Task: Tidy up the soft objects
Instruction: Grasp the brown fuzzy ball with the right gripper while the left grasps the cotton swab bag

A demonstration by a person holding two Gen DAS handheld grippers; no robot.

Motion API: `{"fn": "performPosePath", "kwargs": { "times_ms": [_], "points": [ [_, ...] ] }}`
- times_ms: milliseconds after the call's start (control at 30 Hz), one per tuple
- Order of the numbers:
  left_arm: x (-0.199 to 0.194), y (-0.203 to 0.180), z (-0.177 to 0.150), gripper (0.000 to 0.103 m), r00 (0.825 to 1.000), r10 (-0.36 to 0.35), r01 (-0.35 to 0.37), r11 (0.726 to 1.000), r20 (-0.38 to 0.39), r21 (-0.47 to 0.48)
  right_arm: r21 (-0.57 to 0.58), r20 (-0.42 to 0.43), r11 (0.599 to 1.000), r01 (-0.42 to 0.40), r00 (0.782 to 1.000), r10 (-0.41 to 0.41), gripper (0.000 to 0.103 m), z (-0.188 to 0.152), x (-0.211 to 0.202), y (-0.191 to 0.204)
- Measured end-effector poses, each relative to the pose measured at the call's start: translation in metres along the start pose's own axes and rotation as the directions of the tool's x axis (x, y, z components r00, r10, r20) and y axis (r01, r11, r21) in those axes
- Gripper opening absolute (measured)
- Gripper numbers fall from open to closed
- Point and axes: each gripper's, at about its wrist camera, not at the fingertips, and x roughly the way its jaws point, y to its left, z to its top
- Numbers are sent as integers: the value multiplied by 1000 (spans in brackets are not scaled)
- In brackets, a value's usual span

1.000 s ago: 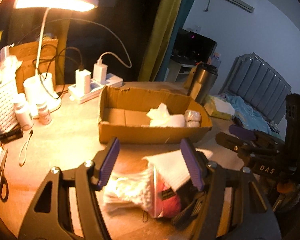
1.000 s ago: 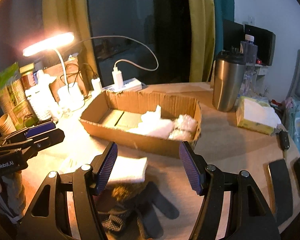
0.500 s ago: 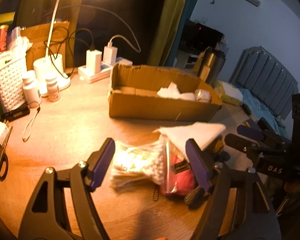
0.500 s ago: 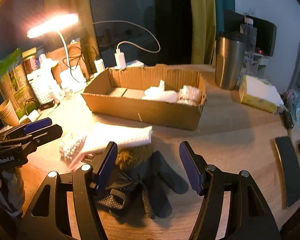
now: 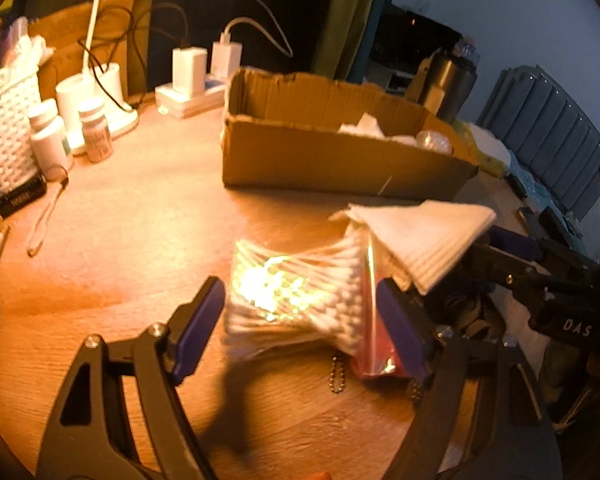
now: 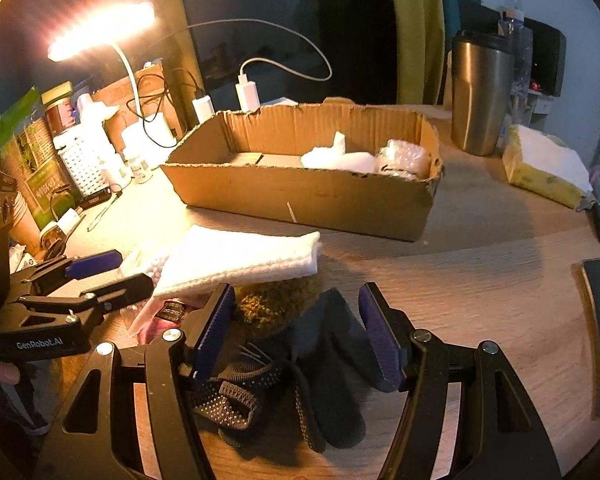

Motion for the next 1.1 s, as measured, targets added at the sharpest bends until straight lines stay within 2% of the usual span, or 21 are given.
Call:
{"fn": "performPosePath", "kwargs": {
  "times_ms": [267, 333, 400, 467, 500, 700, 1100],
  "points": [
    [11, 3, -2, 81, 999, -17, 16, 1000, -36, -17, 13, -14, 1000, -25, 1000, 26, 66, -1, 8, -2],
    [10, 5, -2, 80, 999, -22, 22, 1000, -36, -22, 12, -11, 999, -31, 999, 31, 52, -2, 7, -3],
    [9, 5, -3, 79, 999, -29, 28, 999, -31, -25, 10, -6, 1000, -28, 1000, 28, 45, -2, 5, -3],
    [8, 5, -3, 71, 999, -26, 25, 999, -25, -21, 9, 3, 999, -31, 1000, 31, 36, -2, 2, -4],
    [7, 4, -4, 71, 999, -28, 28, 999, -25, -19, 9, 8, 999, -31, 999, 31, 34, -2, 0, -5],
    [0, 1, -5, 71, 999, -46, 46, 999, -13, -16, -1, 41, 1000, -22, 999, 22, 29, -2, -15, -7],
    [-34, -6, 9, 71, 997, -40, 41, 999, 69, -19, 11, 125, 1000, 4, 992, -5, 27, 4, -52, -23]
  ]
}}
